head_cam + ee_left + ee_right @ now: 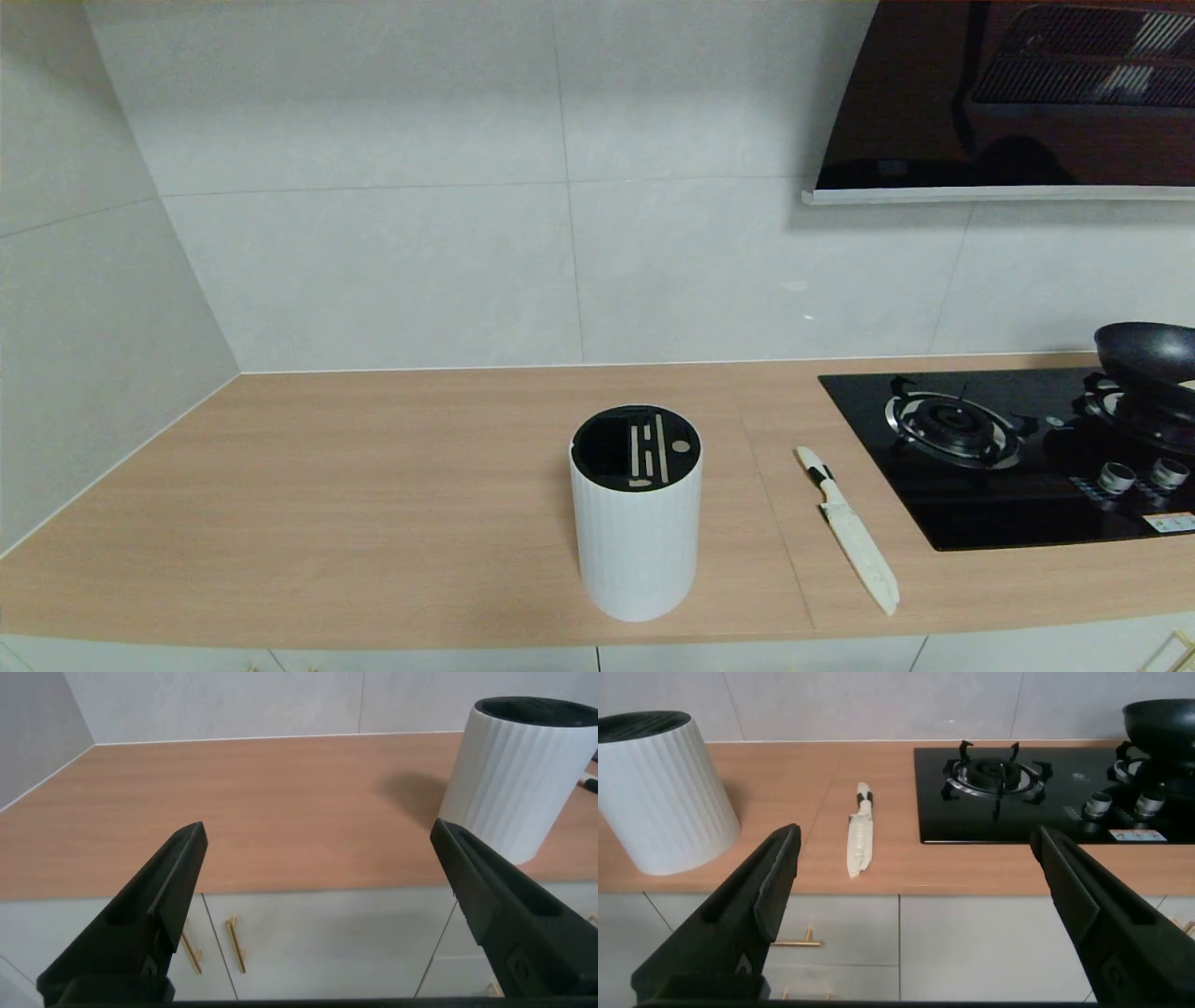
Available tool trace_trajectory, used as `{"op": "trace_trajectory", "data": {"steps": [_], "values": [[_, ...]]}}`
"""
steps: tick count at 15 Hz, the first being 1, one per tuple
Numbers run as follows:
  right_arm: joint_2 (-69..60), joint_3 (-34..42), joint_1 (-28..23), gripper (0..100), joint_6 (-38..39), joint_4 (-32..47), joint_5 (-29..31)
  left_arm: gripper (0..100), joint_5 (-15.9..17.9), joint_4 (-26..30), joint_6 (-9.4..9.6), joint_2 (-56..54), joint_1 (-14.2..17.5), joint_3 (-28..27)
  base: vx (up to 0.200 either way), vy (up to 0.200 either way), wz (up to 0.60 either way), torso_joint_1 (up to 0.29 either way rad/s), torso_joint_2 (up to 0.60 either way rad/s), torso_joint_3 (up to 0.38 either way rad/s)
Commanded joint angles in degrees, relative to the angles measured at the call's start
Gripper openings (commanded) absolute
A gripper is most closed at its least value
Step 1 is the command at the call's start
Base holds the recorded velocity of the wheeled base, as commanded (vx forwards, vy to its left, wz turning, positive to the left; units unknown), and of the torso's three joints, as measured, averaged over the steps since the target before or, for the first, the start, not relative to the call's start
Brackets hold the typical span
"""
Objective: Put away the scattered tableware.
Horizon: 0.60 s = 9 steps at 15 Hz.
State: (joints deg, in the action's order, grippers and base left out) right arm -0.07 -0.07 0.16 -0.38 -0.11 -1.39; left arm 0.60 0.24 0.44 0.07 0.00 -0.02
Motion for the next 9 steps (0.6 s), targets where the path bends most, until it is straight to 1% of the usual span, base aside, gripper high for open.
{"op": "trace_trajectory", "data": {"steps": [1, 8, 9], "values": [[0.07, -0.01, 0.02, 100, -0.06, 0.02, -0.02, 100, -0.07, 0.02, 0.0, 0.01, 0.0, 0.02, 0.0, 0.0, 0.0, 0.0, 0.0, 0.0], [0.07, -0.01, 0.02, 100, 0.11, -0.15, 0.07, 100, -0.07, 0.02, 0.0, 0.01, 0.0, -0.06, 0.0, 0.0, 0.0, 0.0, 0.0, 0.0], [0.07, -1.68, 0.02, 100, 0.64, -0.51, -0.1, 100, -0.07, 0.02, 0.0, 0.01, 0.0, 0.02, 0.0, 0.0, 0.0, 0.0, 0.0, 0.0]]}}
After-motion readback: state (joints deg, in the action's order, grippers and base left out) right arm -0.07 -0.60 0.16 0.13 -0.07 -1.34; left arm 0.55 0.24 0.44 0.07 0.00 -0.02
